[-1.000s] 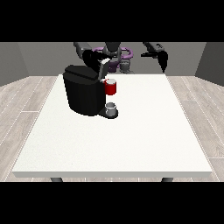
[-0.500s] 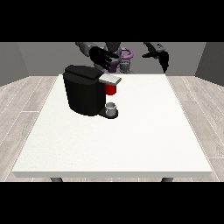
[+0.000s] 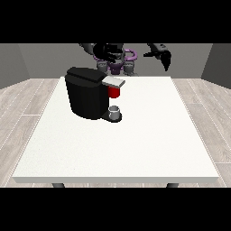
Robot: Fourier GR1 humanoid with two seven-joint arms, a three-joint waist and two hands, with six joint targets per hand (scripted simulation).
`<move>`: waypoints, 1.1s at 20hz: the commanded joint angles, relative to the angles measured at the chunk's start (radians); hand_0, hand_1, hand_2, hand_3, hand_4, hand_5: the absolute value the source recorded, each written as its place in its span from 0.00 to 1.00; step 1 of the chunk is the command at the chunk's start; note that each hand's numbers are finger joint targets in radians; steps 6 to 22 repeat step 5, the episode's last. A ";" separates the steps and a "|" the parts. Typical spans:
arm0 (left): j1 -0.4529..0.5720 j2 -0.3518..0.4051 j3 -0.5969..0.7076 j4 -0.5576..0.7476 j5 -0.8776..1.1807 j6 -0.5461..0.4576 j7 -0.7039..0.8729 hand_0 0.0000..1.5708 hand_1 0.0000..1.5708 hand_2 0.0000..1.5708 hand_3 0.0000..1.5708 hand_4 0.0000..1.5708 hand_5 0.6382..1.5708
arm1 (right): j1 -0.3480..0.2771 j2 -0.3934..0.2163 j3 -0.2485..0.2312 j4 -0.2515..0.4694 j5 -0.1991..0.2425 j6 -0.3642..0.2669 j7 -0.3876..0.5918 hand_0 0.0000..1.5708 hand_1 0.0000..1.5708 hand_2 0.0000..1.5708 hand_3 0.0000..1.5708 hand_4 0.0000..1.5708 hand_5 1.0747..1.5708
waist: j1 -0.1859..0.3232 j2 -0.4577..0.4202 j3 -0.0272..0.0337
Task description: Insert the coffee pod into the coffee machine and close the lid
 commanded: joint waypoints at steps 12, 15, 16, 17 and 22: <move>0.060 0.012 0.016 -0.001 0.016 -0.001 0.018 0.00 0.00 0.00 0.00 0.12 1.00 | 0.298 0.027 0.079 -0.100 -0.135 -0.025 -0.054 0.00 0.00 0.00 0.00 0.10 1.00 | -0.079 -0.125 0.0004; 0.060 0.012 0.016 -0.001 0.016 -0.001 0.018 0.00 0.00 0.00 0.00 0.12 1.00 | 0.298 0.027 0.079 -0.100 -0.135 -0.025 -0.054 0.00 0.00 0.00 0.00 0.10 1.00 | -0.079 -0.125 0.0004; 0.060 0.012 0.016 -0.001 0.016 -0.001 0.018 0.00 0.00 0.00 0.00 0.12 1.00 | 0.298 0.027 0.079 -0.100 -0.135 -0.025 -0.054 0.00 0.00 0.00 0.00 0.10 1.00 | -0.079 -0.125 0.0004; 0.060 0.012 0.016 -0.001 0.016 -0.001 0.018 0.00 0.00 0.00 0.00 0.12 1.00 | 0.298 0.027 0.079 -0.100 -0.135 -0.025 -0.054 0.00 0.00 0.00 0.00 0.10 1.00 | -0.079 -0.125 0.0004; 0.060 0.012 0.016 -0.001 0.016 -0.001 0.018 0.00 0.00 0.00 0.00 0.12 1.00 | 0.298 0.027 0.079 -0.100 -0.135 -0.025 -0.054 0.00 0.00 0.00 0.00 0.10 1.00 | -0.079 -0.125 0.0004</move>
